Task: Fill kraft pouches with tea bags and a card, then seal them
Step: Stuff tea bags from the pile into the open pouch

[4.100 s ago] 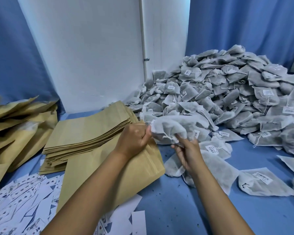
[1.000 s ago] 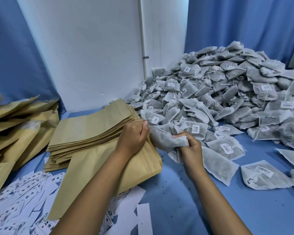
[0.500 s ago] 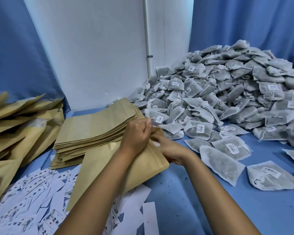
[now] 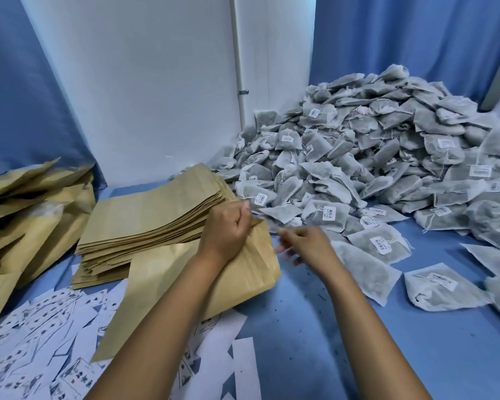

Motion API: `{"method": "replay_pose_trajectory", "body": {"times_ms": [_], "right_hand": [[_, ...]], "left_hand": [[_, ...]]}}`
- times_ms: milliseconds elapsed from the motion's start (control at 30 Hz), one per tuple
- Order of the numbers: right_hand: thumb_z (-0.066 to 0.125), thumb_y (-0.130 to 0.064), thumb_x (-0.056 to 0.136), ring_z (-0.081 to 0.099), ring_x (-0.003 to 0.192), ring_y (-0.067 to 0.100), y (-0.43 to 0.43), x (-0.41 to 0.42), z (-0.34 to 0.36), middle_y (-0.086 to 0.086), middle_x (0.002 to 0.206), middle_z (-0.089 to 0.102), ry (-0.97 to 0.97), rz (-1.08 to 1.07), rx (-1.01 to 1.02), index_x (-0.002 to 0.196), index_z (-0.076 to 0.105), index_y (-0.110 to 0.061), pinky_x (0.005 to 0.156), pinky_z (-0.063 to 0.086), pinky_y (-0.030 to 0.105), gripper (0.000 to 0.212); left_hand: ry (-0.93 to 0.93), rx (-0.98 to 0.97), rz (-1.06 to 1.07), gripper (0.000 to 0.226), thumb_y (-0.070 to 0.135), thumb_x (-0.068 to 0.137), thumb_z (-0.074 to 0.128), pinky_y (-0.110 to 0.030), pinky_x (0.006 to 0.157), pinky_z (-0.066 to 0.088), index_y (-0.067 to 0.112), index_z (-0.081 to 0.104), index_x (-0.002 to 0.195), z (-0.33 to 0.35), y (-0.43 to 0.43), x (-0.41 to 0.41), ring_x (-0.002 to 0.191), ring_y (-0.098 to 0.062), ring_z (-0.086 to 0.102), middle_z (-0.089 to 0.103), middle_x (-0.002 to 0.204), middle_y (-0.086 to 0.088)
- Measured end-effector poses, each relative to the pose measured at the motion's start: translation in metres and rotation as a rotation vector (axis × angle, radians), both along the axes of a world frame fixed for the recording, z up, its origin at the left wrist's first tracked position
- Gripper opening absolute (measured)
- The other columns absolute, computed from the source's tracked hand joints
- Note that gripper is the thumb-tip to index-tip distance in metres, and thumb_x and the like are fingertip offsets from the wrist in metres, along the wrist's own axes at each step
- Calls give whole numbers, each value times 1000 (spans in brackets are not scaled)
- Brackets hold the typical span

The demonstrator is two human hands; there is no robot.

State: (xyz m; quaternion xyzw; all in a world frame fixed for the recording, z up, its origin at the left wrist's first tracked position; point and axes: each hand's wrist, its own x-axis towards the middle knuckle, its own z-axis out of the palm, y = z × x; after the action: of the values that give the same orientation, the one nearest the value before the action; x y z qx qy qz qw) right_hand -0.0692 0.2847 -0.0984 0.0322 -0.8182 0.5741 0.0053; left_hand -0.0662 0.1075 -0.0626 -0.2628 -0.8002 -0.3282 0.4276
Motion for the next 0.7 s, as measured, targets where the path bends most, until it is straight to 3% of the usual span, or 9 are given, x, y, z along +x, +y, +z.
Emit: {"method": "replay_pose_trajectory", "body": {"times_ms": [100, 167, 233, 300, 400, 467, 500, 600, 700], "right_hand": [[61, -27, 88, 43, 124, 32, 32, -6, -28, 11, 127, 53, -164, -378, 799, 125, 50, -11, 94, 40, 36, 42], [53, -18, 90, 34, 130, 36, 43, -2, -45, 14, 137, 41, -176, -457, 921, 133, 38, -9, 103, 33, 40, 46], [46, -4, 89, 47, 117, 34, 46, -1, -49, 16, 126, 52, -36, -495, 813, 122, 48, -5, 92, 40, 37, 33], [48, 4, 85, 58, 97, 29, 41, 5, -39, 13, 107, 64, 242, -480, 427, 106, 62, -5, 75, 42, 29, 26], [68, -4, 77, 61, 85, 11, 22, 24, -2, -2, 91, 65, 635, -403, -217, 87, 72, -28, 71, 41, 11, 26], [72, -5, 76, 63, 79, 6, 1, 28, 13, -5, 84, 69, 566, -218, -602, 81, 71, -28, 71, 48, 15, 24], [72, -1, 77, 64, 78, 8, -10, 26, 16, -3, 82, 70, 455, -126, -666, 82, 71, -24, 70, 50, 20, 23], [62, 8, 83, 63, 77, 8, -42, 24, 20, 1, 85, 70, 169, 243, -399, 92, 69, -8, 72, 50, 26, 19], [46, 9, 91, 56, 66, -10, -55, 27, 25, -15, 75, 65, 28, 695, 0, 88, 63, -11, 63, 45, 10, 26]], "left_hand": [[-4, 17, 29, 38, 16, 93, 35, -22, 54, 16, 17, 34, 55, 3, 5, -2, 51, -8, 23, 28, 53, 5], [0, 9, 28, 40, 15, 93, 36, -22, 53, 15, 14, 35, 52, 2, 8, -3, 49, -7, 22, 27, 52, 4], [-6, 1, 12, 39, 15, 93, 35, -21, 53, 15, 17, 33, 54, -1, 12, -2, 46, -7, 23, 26, 52, 7], [-11, 0, 7, 37, 15, 93, 35, -20, 53, 14, 19, 32, 56, -3, 15, -1, 47, -6, 22, 25, 53, 9], [-1, 14, -3, 39, 15, 94, 35, -20, 54, 16, 17, 33, 55, -7, 14, -1, 52, -7, 23, 27, 53, 5], [-4, 42, 18, 40, 16, 94, 34, -21, 53, 17, 16, 34, 54, -6, 11, -2, 50, -7, 25, 30, 51, 3], [-16, 68, 27, 43, 17, 94, 34, -23, 51, 19, 13, 35, 52, -3, 9, -1, 48, -7, 27, 31, 50, 2], [-31, 140, 23, 47, 20, 94, 35, -23, 50, 21, 9, 37, 48, 3, 7, -1, 47, -8, 29, 31, 47, 7], [-38, 115, 24, 45, 23, 93, 35, -23, 51, 20, 13, 34, 49, 8, -4, 3, 48, -12, 30, 26, 46, 9]]}}
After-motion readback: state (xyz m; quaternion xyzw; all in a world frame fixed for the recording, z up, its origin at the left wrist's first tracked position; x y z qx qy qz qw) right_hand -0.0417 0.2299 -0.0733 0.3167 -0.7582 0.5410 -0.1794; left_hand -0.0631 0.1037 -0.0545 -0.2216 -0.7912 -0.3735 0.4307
